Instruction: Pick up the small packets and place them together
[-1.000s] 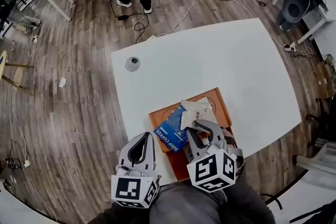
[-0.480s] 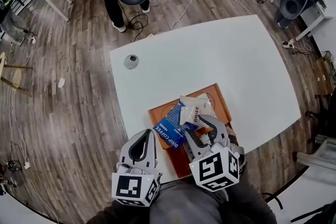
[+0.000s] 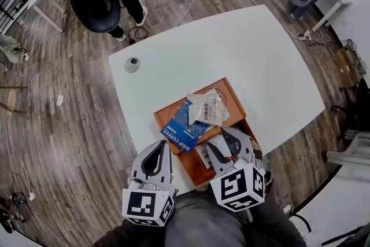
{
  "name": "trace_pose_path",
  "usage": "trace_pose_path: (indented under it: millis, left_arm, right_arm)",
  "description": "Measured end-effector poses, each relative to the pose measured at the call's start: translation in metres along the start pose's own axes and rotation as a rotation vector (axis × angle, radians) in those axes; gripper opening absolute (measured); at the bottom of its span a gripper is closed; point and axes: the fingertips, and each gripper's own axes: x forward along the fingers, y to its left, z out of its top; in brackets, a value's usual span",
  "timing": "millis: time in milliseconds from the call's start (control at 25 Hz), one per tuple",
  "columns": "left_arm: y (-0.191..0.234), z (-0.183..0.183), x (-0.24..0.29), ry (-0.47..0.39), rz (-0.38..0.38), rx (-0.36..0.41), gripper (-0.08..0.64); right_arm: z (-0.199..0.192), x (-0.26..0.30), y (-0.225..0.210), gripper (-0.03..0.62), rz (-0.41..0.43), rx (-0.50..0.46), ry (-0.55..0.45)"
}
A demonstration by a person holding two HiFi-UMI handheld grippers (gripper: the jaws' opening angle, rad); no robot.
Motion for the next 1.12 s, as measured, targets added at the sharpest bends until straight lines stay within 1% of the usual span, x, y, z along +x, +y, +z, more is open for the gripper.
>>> trace_pose_path:
  millis: [160, 320, 440, 560, 760, 1120]
  left_arm:
    - [-0.011, -0.009, 0.0, 0.019, -0.041, 0.009, -0.003]
    - [-0.018, -0.022, 0.0, 0.046, -0.068, 0.01, -0.003]
    - [-0.019, -0.031, 0.001, 0.062, -0.073, 0.008, -0.003]
    - [-0.017, -0.036, 0.001, 0.07, -0.07, 0.004, -0.003]
    - [-0.011, -0.039, -0.001, 0.074, -0.053, -0.009, -0.003]
    - [0.004, -0.041, -0.002, 0.078, -0.013, -0.048, -0.003]
  right_arm:
    - [-0.022, -0.005, 0.008, 0.187, -0.001, 0.031, 0.039]
    - [-0.041, -0.002, 0.025, 0.187, 0.028, 0.052, 0.08]
    - [-0.054, 0.003, 0.037, 0.187, 0.055, 0.056, 0.109]
    - [-0.063, 0.008, 0.044, 0.187, 0.068, 0.043, 0.14]
    - [-0.07, 0.018, 0.051, 0.187, 0.087, -0.01, 0.196]
    - [-0.082, 0.043, 0.062, 0.306, 0.2, -0.056, 0.298]
